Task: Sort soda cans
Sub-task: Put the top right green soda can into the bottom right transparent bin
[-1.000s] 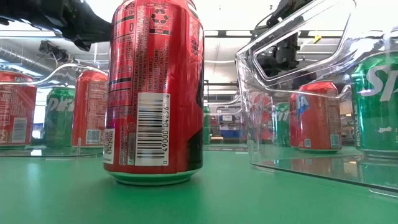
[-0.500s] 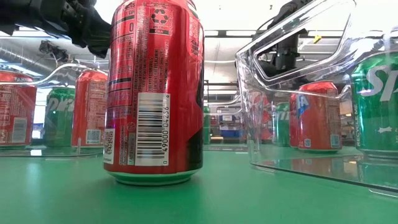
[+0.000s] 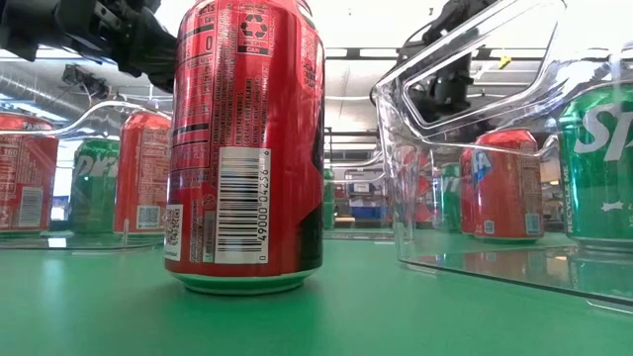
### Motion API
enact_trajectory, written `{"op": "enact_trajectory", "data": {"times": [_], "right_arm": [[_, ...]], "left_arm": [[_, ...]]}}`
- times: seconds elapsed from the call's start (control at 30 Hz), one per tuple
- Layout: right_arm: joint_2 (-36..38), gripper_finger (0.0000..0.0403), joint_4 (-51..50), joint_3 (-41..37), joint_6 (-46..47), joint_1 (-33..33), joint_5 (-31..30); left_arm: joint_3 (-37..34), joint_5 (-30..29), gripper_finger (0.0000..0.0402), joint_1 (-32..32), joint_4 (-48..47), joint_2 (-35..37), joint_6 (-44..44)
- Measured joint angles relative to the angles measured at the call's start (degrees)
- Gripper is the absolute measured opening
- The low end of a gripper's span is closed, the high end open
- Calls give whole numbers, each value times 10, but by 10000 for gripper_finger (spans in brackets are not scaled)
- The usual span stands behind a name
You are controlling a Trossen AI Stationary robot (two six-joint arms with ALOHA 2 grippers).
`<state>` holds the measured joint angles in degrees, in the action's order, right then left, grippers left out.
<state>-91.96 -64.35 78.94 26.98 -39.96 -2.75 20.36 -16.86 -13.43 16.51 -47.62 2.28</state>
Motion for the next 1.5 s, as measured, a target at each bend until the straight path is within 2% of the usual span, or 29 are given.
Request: {"op": "enact_trajectory", "data": {"times": [0.1, 0.23, 0.6, 0.73, 0.9, 1.0, 1.23, 1.5], "right_arm": [[0, 394, -22, 6, 0, 2, -15], [0, 394, -39, 5, -2, 2, -67], [0, 385, 25, -69, -22, -19, -56], [0, 357, 44, -91, -29, -21, -56], [2, 297, 86, -110, -42, -26, -44], [2, 289, 84, -107, -48, -27, -44], [0, 289, -13, -36, -53, -8, -27], [0, 289, -216, 141, -1, 88, -43]], "left_arm": [[0, 0, 0, 0, -1, 0, -3], [0, 0, 0, 0, -3, 0, -5], [0, 0, 1, 0, -14, 0, -12], [0, 0, 1, 0, -14, 0, -14], [0, 0, 1, 0, -13, 0, -17], [0, 0, 1, 0, -11, 0, -20], [0, 0, 1, 0, -1, -2, -26], [0, 1, 1, 0, 44, -45, -26]]}}
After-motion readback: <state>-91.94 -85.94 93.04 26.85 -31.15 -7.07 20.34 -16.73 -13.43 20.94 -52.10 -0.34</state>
